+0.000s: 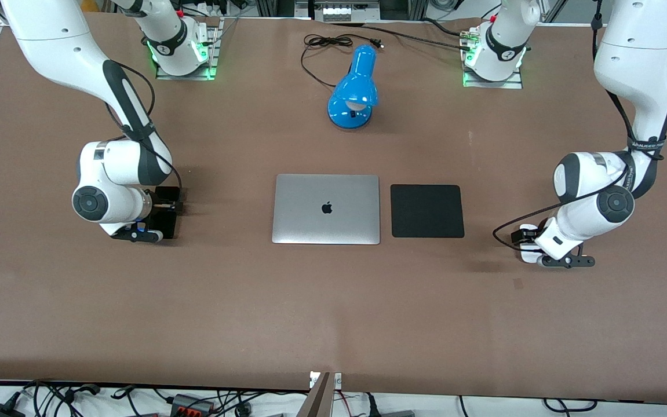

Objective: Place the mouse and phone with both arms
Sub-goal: 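Grasp the white mouse with the left gripper while the right gripper lifts the phone, then carry the phone beside the laptop while the left gripper carries the mouse onto the pad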

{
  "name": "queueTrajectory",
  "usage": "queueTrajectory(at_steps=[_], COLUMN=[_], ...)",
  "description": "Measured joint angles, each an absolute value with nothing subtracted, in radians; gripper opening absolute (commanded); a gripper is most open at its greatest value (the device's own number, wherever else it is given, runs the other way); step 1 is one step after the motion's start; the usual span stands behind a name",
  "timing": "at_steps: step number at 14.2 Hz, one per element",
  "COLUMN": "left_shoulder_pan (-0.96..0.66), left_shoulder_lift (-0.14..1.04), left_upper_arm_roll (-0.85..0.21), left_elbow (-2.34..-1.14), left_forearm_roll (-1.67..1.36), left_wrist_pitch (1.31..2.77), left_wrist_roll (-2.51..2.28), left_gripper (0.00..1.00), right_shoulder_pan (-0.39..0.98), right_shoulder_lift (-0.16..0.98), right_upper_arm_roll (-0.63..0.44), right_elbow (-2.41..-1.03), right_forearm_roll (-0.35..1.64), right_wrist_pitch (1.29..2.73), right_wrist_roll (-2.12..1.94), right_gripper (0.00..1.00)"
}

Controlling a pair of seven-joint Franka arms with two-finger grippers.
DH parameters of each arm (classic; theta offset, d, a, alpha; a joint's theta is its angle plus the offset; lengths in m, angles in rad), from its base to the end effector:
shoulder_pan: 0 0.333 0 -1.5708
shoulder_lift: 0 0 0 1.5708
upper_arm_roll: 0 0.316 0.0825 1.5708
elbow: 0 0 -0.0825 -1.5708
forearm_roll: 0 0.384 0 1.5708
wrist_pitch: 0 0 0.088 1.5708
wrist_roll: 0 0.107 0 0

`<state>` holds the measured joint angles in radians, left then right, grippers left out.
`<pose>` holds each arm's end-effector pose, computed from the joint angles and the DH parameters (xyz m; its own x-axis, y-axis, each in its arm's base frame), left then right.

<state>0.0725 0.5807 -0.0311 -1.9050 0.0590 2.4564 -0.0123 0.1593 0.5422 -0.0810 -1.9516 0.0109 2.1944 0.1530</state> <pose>0.6262 0.0266 0.1886 0.9995 0.0126 -0.0289 0.0120 -0.9997 -0.0193 0.5822 0.0463 0.1775 0.9549 -0.0853 -0.2843 -0.0653 -0.9947 0.0794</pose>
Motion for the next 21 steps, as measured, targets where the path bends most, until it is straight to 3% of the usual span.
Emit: queueTrajectory(at_steps=[2, 3, 6, 7, 12, 15, 19, 21], left_shoulder_pan=[0.073, 0.074, 0.079, 0.081, 0.081, 0.078, 0.069, 0.033], left_shoulder_lift=[0.595, 0.601, 0.613, 0.616, 0.614, 0.586, 0.523, 0.521], left_upper_arm_roll=[-0.035, -0.036, -0.036, -0.036, -0.040, -0.063, -0.209, -0.284], left_elbow=[-1.905, -1.905, -1.905, -1.905, -1.895, -1.867, -1.761, -1.751], left_forearm_roll=[0.059, 0.059, 0.059, 0.059, 0.059, 0.059, 0.058, 0.059], left_wrist_pitch=[2.464, 2.469, 2.469, 2.469, 2.460, 2.367, 2.098, 2.068], left_wrist_roll=[-0.010, -0.010, -0.010, -0.008, 0.010, 0.011, -0.111, -0.247], left_gripper=[1.00, 0.94, 0.45, 0.33, 0.33, 0.33, 0.33, 0.34], right_shoulder_pan=[0.161, 0.167, 0.204, 0.218, 0.288, 0.300, 0.304, 0.308], right_shoulder_lift=[0.534, 0.531, 0.533, 0.535, 0.553, 0.579, 0.586, 0.589], right_upper_arm_roll=[-0.039, -0.009, 0.054, 0.064, 0.068, 0.068, 0.068, 0.068], right_elbow=[-1.947, -1.945, -1.945, -1.945, -1.931, -1.909, -1.899, -1.894], right_forearm_roll=[0.011, 0.011, 0.044, 0.063, 0.083, 0.083, 0.083, 0.083], right_wrist_pitch=[2.197, 2.197, 2.196, 2.196, 2.212, 2.220, 2.221, 2.222], right_wrist_roll=[0.154, 0.158, 0.212, 0.230, 0.322, 0.347, 0.375, 0.394], right_gripper=[0.12, 0.12, 0.12, 0.12, 0.12, 0.12, 0.12, 0.12])
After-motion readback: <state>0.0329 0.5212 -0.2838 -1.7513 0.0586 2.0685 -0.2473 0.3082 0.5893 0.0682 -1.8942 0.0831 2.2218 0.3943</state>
